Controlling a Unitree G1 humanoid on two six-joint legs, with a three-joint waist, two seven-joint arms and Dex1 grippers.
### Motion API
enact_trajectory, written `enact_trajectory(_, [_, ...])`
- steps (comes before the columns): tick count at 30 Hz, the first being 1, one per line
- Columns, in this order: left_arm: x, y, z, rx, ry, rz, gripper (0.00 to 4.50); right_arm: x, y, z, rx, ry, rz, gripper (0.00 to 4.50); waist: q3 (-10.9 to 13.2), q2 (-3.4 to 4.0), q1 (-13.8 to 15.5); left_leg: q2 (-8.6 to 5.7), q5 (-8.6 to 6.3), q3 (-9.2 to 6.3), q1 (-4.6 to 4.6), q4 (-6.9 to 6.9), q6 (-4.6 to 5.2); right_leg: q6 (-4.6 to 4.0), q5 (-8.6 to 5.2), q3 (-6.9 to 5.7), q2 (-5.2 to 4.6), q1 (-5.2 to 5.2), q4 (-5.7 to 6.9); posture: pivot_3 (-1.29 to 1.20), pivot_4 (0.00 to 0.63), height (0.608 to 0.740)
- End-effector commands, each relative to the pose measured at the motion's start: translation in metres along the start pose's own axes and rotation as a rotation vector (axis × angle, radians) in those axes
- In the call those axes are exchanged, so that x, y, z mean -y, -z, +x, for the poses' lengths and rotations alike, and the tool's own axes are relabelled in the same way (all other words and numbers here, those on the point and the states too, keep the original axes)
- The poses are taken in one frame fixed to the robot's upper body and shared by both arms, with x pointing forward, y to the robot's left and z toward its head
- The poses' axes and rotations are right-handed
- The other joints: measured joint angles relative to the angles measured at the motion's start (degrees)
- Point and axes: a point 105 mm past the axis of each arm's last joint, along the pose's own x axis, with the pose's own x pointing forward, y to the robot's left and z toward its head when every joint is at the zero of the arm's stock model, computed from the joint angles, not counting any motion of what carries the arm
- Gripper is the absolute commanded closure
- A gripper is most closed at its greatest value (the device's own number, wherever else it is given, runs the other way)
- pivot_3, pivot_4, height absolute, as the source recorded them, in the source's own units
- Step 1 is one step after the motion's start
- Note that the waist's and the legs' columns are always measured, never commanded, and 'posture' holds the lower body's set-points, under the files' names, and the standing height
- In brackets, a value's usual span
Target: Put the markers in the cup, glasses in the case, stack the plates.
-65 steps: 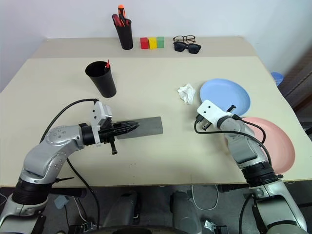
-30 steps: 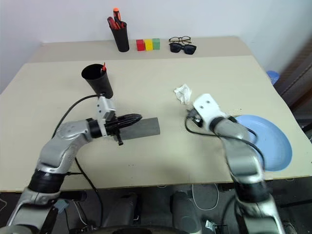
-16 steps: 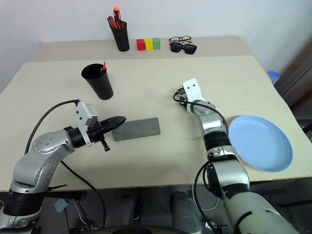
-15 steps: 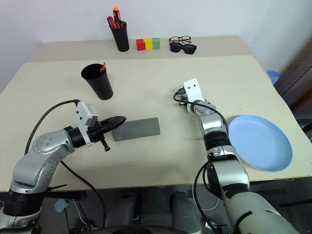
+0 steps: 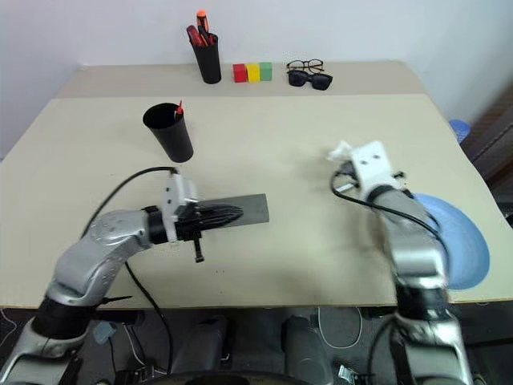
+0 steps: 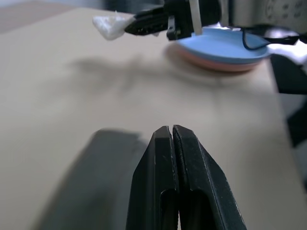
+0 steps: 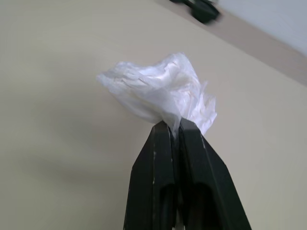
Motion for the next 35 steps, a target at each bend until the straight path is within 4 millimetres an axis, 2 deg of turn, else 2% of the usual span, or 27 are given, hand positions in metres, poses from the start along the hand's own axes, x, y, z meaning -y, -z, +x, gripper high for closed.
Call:
enact_trajectory(1, [0.015,-0.004,0.020,0.021,0.164,0.049,4.50,0.026,0.003,-0.053,-0.051,0.089,-0.026,4.45,-0.03,0.04,-0.05,0.01,0.00,0.02,0.03,-0.01,0.00,0.00,0.00,0.01,0.03,0.03,-0.01,0.00,0.150,0.740])
enact_trajectory(3, [0.019,-0.004,0.032,0.030,0.237,0.067,4.50,0.034,0.018,-0.078,-0.136,0.122,-0.012,4.45,-0.03,0.05,-0.22,0.02,0.00,0.04,0.04,-0.03,0.01,-0.01,-0.01,-0.02,0.11,0.07,-0.04,0.00,0.150,0.740])
enact_trajectory(6, [0.020,-0.006,0.044,0.049,0.288,0.084,4.50,0.039,0.038,-0.098,-0.242,0.148,-0.013,3.63,-0.06,0.08,-0.57,0.06,0.00,0.09,0.13,-0.02,0.01,-0.02,0.00,0.08,0.15,0.09,-0.04,0.00,0.150,0.740])
enact_trajectory(10, [0.014,-0.010,0.050,0.074,0.282,0.090,4.50,0.040,0.033,-0.098,-0.231,0.167,-0.068,1.63,-0.08,0.13,-0.64,0.07,-0.01,0.17,0.20,-0.01,0.01,-0.02,-0.01,0.10,0.18,0.13,-0.04,0.00,0.150,0.740])
enact_trajectory(12, [0.008,-0.013,0.047,0.087,0.241,0.093,4.50,0.040,0.020,-0.088,-0.162,0.161,-0.095,0.66,-0.08,0.12,-0.50,0.06,-0.01,0.17,0.17,0.00,0.01,-0.02,-0.01,0.09,0.17,0.12,-0.05,0.00,0.150,0.740])
enact_trajectory(16, [-0.022,-0.015,0.029,0.084,0.049,0.098,4.50,0.028,-0.010,-0.058,0.000,0.044,-0.090,0.66,-0.06,0.10,-0.61,0.07,-0.01,0.13,0.16,0.00,0.01,-0.01,0.00,0.10,0.17,0.11,-0.06,0.00,0.150,0.740])
enact_trajectory(18, [-0.039,-0.014,0.012,0.061,-0.071,0.110,4.50,0.015,-0.022,-0.040,0.076,-0.046,-0.078,0.66,-0.05,0.08,-0.50,0.07,-0.01,0.11,0.15,-0.03,0.01,-0.01,0.00,0.05,0.17,0.12,-0.06,0.00,0.150,0.740])
enact_trajectory(20, [-0.052,-0.014,-0.013,0.028,-0.189,0.131,4.50,-0.003,-0.034,-0.021,0.155,-0.153,-0.041,0.66,-0.03,0.07,-0.59,0.08,-0.01,0.07,0.14,-0.06,0.01,-0.01,-0.01,0.05,0.16,0.08,-0.07,0.00,0.150,0.740])
enact_trajectory(21, [-0.058,-0.012,-0.033,0.002,-0.267,0.141,4.50,-0.015,-0.040,-0.011,0.199,-0.218,-0.006,0.66,-0.01,0.05,-0.83,0.08,-0.01,0.04,0.12,-0.07,0.01,-0.01,-0.01,0.06,0.15,0.06,-0.07,0.00,0.150,0.740])
enact_trajectory(23, [-0.062,-0.010,-0.057,-0.037,-0.361,0.154,4.50,-0.029,-0.047,0.001,0.250,-0.295,0.018,0.66,0.02,0.05,-1.23,0.13,-0.02,0.04,0.11,-0.13,0.04,-0.01,-0.01,0.07,0.15,0.04,-0.12,0.00,0.150,0.740])
enact_trajectory(26, [-0.065,0.001,-0.111,-0.108,-0.571,0.136,4.50,-0.057,-0.057,0.017,0.311,-0.441,0.056,0.66,0.06,0.02,-1.21,0.15,-0.03,0.01,0.02,-0.15,0.06,0.00,0.00,0.04,0.03,0.01,-0.22,0.00,0.150,0.740])
enact_trajectory(30, [-0.066,0.012,-0.169,-0.179,-0.871,0.122,4.50,-0.078,-0.061,0.035,0.339,-0.536,0.077,0.66,0.11,-0.05,-1.23,0.18,-0.04,0.02,0.03,-0.10,0.07,0.02,0.01,0.00,-0.10,0.07,-0.25,0.00,0.150,0.740])
enact_trajectory(32, [-0.063,0.013,-0.183,-0.175,-0.952,0.113,4.50,-0.083,-0.062,0.041,0.344,-0.559,0.089,0.66,0.12,-0.06,-1.02,0.18,-0.04,-0.01,0.03,-0.09,0.07,0.01,0.01,-0.03,-0.10,0.07,-0.23,0.00,0.150,0.740])
enact_trajectory(35, [-0.059,0.016,-0.190,-0.162,-1.005,0.098,4.50,-0.089,-0.063,0.047,0.346,-0.582,0.090,0.66,0.12,-0.07,-0.26,0.17,-0.04,-0.02,0.04,-0.08,0.06,0.01,0.01,-0.06,-0.12,0.08,-0.23,0.00,0.150,0.740])
